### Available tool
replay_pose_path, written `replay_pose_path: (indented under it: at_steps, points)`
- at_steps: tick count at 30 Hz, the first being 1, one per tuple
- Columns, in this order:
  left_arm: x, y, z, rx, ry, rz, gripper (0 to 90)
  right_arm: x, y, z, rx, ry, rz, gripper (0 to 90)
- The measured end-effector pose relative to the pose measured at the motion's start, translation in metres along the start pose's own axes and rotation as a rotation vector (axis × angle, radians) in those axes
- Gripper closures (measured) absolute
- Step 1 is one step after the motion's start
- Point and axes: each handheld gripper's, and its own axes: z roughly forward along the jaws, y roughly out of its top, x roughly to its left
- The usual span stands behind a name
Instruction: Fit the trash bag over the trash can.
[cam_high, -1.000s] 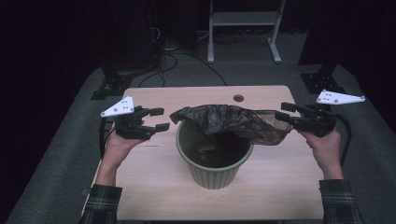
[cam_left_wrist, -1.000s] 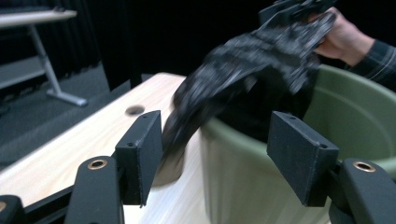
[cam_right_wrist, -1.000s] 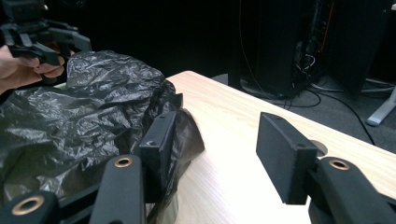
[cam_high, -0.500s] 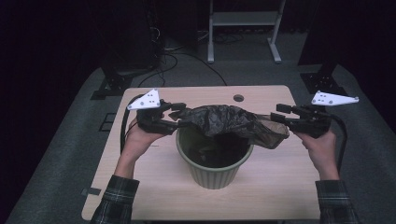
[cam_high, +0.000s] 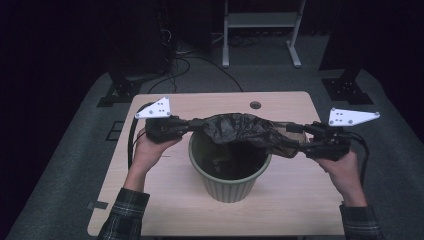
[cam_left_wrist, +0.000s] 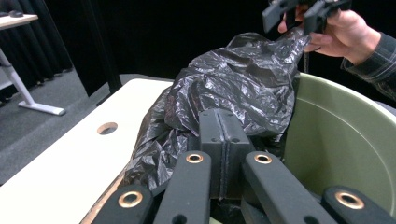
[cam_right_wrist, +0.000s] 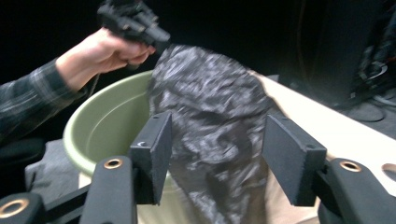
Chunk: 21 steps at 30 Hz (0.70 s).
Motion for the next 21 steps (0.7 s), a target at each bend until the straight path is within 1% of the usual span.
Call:
replay_pose_path:
  at_steps: [1,3,6,10,12,13,14,15,16,17,18,19,20,21]
  points:
    - [0.0,0.0,-0.001,-0.003,-0.004,0.0,89.6,0.002,-0.001,0.002,0.007,0.011,-0.003,41.7]
    - [-0.001,-0.001,-0.002,-0.008,-0.007,-0.003,89.6,0.004,-0.003,0.004,0.011,0.017,-0.006,41.6]
    - [-0.002,-0.003,-0.006,-0.016,-0.013,-0.008,89.6,0.012,-0.007,0.009,0.027,0.028,-0.028,39.7]
    - [-0.003,-0.003,-0.008,-0.016,-0.017,-0.012,89.6,0.017,-0.008,0.008,0.022,0.02,-0.044,39.0]
    - [-0.004,-0.003,-0.008,-0.019,-0.025,-0.013,89.6,0.019,-0.009,0.006,0.018,0.014,-0.046,41.8]
    - [-0.004,-0.003,-0.008,-0.019,-0.025,-0.013,89.6,0.019,-0.009,0.007,0.021,0.002,-0.047,44.4]
    - [-0.004,-0.003,-0.008,-0.022,-0.031,-0.014,89.6,0.018,-0.009,0.008,0.025,-0.02,-0.048,51.6]
    - [-0.004,-0.003,-0.008,-0.022,-0.031,-0.014,89.6,0.016,-0.01,0.009,0.034,-0.027,-0.048,59.8]
    - [-0.005,-0.003,-0.009,-0.029,-0.041,-0.02,89.6,0.014,-0.01,0.01,0.046,-0.034,-0.043,68.4]
    - [-0.006,-0.003,-0.01,-0.03,-0.046,-0.022,89.6,0.012,-0.01,0.011,0.051,-0.053,-0.035,78.6]
    - [-0.006,-0.004,-0.01,-0.031,-0.054,-0.031,89.6,0.01,-0.01,0.011,0.049,-0.046,-0.025,83.5]
    - [-0.006,-0.004,-0.01,-0.031,-0.054,-0.031,89.6,0.009,-0.01,0.01,0.045,-0.04,-0.017,88.7]
    - [-0.005,-0.005,-0.012,-0.034,-0.071,-0.055,89.6,0.008,-0.01,0.008,0.038,-0.043,-0.015,89.9]
    - [-0.005,-0.005,-0.012,-0.034,-0.071,-0.055,89.6,0.008,-0.01,0.008,0.038,-0.043,-0.015,89.9]
